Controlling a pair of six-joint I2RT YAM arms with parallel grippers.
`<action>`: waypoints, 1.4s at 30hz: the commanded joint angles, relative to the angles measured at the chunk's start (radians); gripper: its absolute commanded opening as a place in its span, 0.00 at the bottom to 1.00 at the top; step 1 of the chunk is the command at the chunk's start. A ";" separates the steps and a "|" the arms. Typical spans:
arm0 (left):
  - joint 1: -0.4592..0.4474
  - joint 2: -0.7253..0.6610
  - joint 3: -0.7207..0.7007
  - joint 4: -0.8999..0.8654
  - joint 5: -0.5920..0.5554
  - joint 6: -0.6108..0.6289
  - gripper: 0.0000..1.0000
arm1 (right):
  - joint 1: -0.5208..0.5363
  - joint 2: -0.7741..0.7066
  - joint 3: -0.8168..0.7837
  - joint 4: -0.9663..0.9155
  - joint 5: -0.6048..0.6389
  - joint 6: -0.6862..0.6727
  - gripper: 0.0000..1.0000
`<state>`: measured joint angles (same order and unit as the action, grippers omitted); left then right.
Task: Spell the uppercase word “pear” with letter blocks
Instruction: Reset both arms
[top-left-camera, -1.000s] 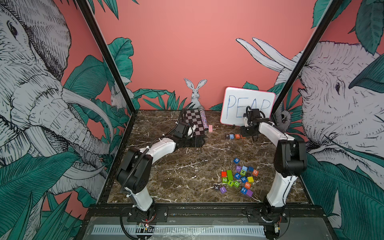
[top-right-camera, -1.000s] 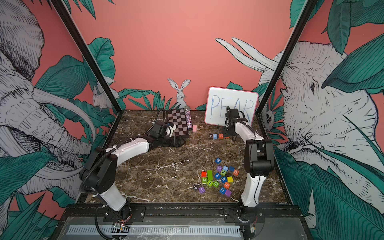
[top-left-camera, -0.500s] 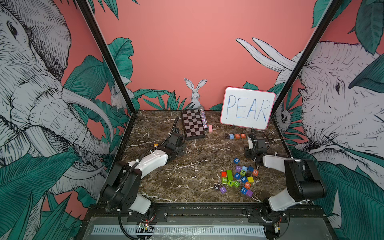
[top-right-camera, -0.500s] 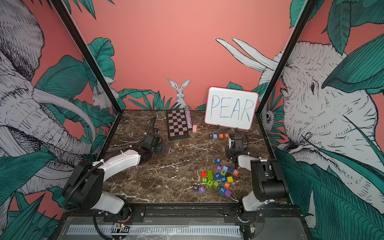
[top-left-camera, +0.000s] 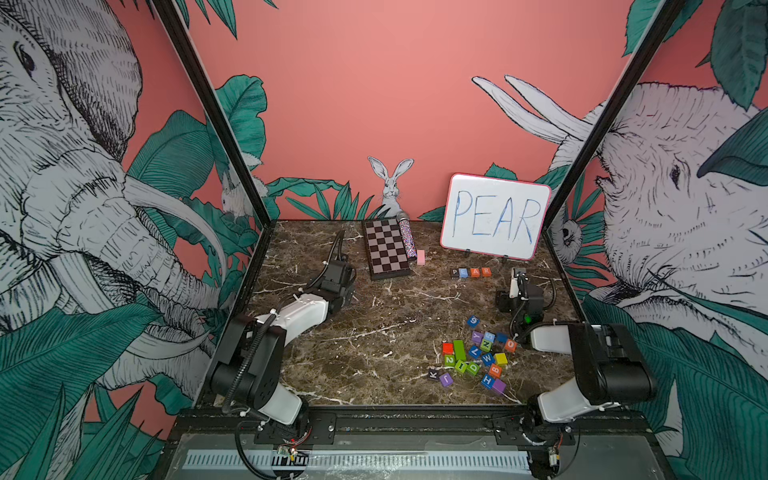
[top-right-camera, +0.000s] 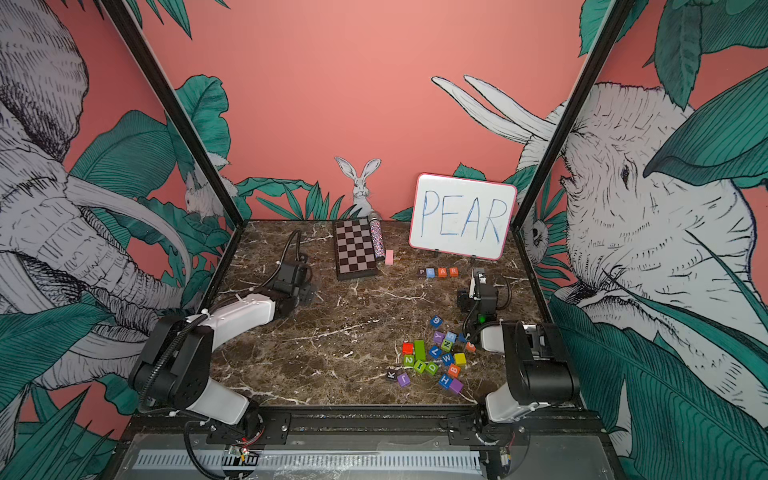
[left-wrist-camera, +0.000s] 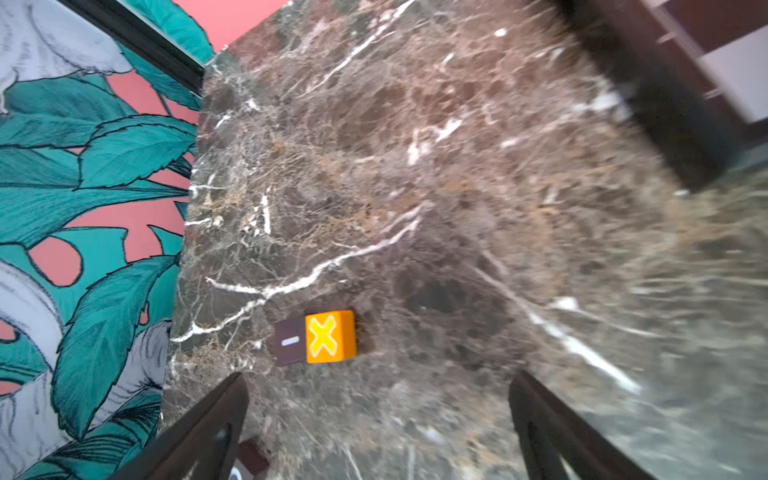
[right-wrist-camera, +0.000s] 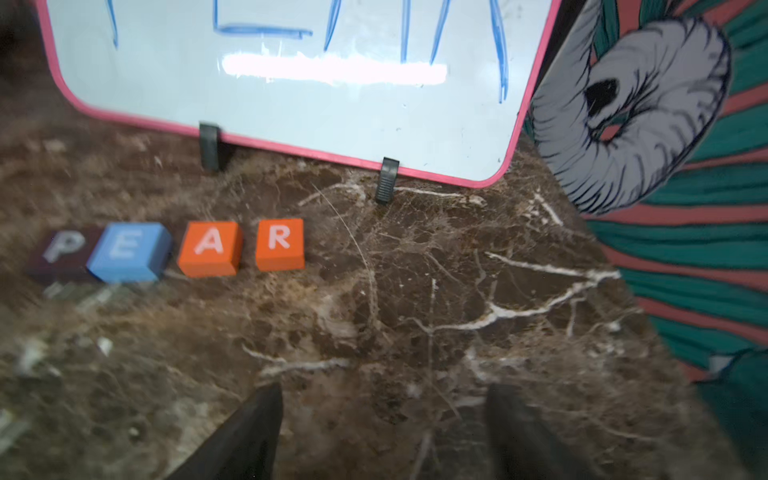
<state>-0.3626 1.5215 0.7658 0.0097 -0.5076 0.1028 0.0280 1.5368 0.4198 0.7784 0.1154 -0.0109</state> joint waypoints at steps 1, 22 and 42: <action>0.034 -0.031 -0.141 0.291 0.043 0.094 0.97 | 0.001 0.012 -0.024 0.120 -0.030 0.001 0.99; 0.292 0.065 -0.377 0.970 0.309 0.000 0.99 | -0.009 0.016 -0.010 0.096 -0.070 0.005 0.99; 0.292 0.028 -0.369 0.879 0.310 -0.014 0.99 | -0.032 0.020 -0.002 0.084 -0.127 0.015 0.99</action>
<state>-0.0704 1.5761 0.3931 0.8700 -0.2058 0.0971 0.0013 1.5494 0.3996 0.8284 -0.0017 -0.0032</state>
